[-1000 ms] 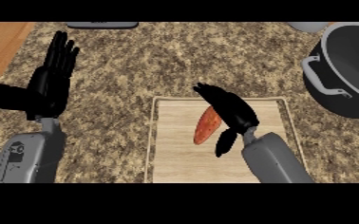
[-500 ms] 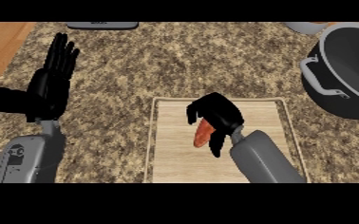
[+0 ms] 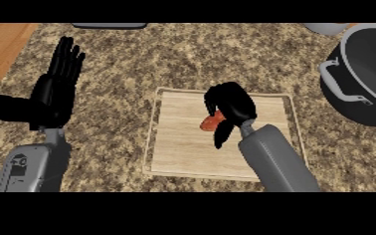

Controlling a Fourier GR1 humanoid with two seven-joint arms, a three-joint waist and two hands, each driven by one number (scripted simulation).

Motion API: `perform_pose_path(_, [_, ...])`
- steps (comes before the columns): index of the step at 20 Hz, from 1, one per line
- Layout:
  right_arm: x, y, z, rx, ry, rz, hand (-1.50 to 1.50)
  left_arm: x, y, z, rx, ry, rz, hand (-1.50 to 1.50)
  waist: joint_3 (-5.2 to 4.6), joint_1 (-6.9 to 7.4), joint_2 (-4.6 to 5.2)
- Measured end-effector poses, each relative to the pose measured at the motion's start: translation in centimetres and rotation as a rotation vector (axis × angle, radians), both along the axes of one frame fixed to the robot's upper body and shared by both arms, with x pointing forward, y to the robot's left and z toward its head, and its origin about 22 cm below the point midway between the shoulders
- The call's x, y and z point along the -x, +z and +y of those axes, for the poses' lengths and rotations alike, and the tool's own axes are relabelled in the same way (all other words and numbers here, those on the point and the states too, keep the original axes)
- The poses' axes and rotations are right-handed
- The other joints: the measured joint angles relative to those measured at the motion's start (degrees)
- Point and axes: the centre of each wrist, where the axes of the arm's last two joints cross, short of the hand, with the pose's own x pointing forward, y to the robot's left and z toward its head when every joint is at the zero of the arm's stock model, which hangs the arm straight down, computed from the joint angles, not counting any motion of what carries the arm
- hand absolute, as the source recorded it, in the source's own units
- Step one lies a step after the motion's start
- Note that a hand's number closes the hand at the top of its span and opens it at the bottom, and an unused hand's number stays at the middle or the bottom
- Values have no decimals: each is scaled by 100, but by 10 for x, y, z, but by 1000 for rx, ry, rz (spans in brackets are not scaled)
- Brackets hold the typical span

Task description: Pick the sweet potato from the tray and place it in the pot

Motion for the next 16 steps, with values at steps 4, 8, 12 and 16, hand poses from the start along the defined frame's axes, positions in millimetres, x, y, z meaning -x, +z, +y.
perform_pose_path(4, [-35,20,-23,31,-351,-17,150,-2,5,-4,-3,-17,-18,0,18,159,141])
perform_pose_path(8, [-67,52,-35,45,-659,-59,150,-6,9,-10,-6,-52,-32,0,25,353,223])
perform_pose_path(12, [-92,89,-42,66,-936,-167,150,-9,13,-18,-4,-83,-33,0,26,465,233])
perform_pose_path(16, [-110,120,-44,109,-1170,-296,150,-12,16,-23,-6,-95,-36,0,26,507,231])
